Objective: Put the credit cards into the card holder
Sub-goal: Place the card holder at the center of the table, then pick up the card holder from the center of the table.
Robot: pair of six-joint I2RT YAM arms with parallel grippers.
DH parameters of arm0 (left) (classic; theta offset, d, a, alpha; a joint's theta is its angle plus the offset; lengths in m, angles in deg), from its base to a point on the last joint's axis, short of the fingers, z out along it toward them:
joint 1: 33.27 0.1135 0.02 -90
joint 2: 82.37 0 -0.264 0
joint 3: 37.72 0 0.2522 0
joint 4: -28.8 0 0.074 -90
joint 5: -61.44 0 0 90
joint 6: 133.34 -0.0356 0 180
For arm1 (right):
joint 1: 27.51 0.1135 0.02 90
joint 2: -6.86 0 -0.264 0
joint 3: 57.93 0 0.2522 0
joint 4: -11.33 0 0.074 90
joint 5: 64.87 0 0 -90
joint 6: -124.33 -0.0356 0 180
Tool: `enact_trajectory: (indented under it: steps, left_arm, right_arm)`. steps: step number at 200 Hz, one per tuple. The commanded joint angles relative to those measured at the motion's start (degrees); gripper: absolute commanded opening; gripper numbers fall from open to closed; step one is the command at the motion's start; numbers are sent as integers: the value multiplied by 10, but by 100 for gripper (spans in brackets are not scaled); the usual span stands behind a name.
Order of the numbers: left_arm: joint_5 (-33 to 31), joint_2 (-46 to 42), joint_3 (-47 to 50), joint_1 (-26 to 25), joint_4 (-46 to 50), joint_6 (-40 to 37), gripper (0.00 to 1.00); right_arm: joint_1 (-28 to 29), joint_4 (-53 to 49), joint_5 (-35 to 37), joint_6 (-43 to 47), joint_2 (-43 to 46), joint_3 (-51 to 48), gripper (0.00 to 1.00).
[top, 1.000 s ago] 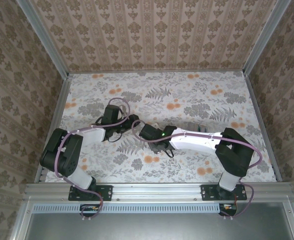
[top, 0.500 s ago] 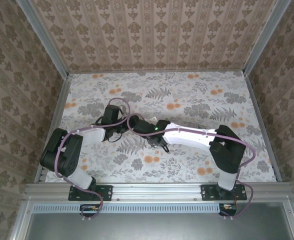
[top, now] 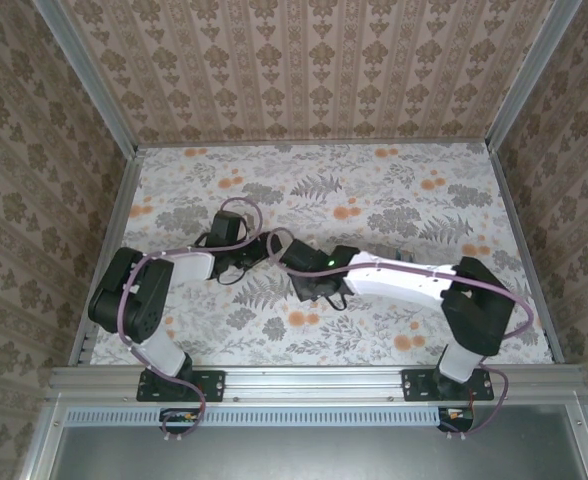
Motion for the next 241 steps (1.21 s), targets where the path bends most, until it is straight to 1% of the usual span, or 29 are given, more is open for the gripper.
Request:
enact_trajectory:
  steps: [1,15,25,27,31,47,71,87,98,124,132,140,162,171,184,192,213,232,241]
  left_arm:
    - [27,7,-26,-2,50,13,69]
    - [48,-9,-14,-10,56,33,68]
    - [49,-30,5,-14,55,52,68]
    - [48,-34,8,-28,55,54,68]
    - [45,-43,13,-38,57,59,68]
    - [21,-73,21,-71,83,65,68]
    - [-26,-97,26,-121,117,72,68]
    - [-57,-113,62,-145,73,94,68]
    - [-71,-116,85,-155,44,111,69]
    - [-54,-97,92,-163,19,115,73]
    - [-46,-87,98,-167,-8,118,73]
    - [-34,-76,103,-167,-36,125,72]
    - [-12,-46,104,-168,-82,143,64]
    - [-9,-38,108,-169,-104,148,58]
    - [-5,-26,110,-169,-126,157,47]
    - [-1,-22,108,-168,-132,160,42]
    - [-6,-23,105,-170,-134,153,32]
    - [-3,-25,102,-168,-134,147,25]
    - [3,-31,99,-167,-131,144,20]
  right_arm:
    - [-52,52,-105,16,28,-35,54]
    - [-85,58,-145,37,27,-48,54]
    - [-109,65,-175,54,21,-55,54]
    - [-114,67,-180,58,19,-56,54]
    - [-122,69,-197,66,16,-57,54]
    - [-147,71,-239,93,-4,-55,54]
    - [-164,59,-243,105,-23,-49,54]
    - [-172,60,-244,113,-30,-53,54]
    - [-180,58,-259,115,-41,-53,54]
    - [-187,70,-312,113,-72,-48,53]
    - [-187,78,-319,112,-78,-50,51]
    - [-188,84,-323,108,-83,-51,47]
    - [-188,106,-349,92,-83,-59,35]
    - [-188,116,-366,86,-78,-65,32]
    - [-188,127,-384,76,-70,-72,29]
    - [-188,133,-395,69,-67,-77,28]
    - [-188,148,-420,62,-66,-84,26]
    - [-189,154,-416,63,-73,-87,26]
    - [-190,159,-413,58,-75,-90,25]
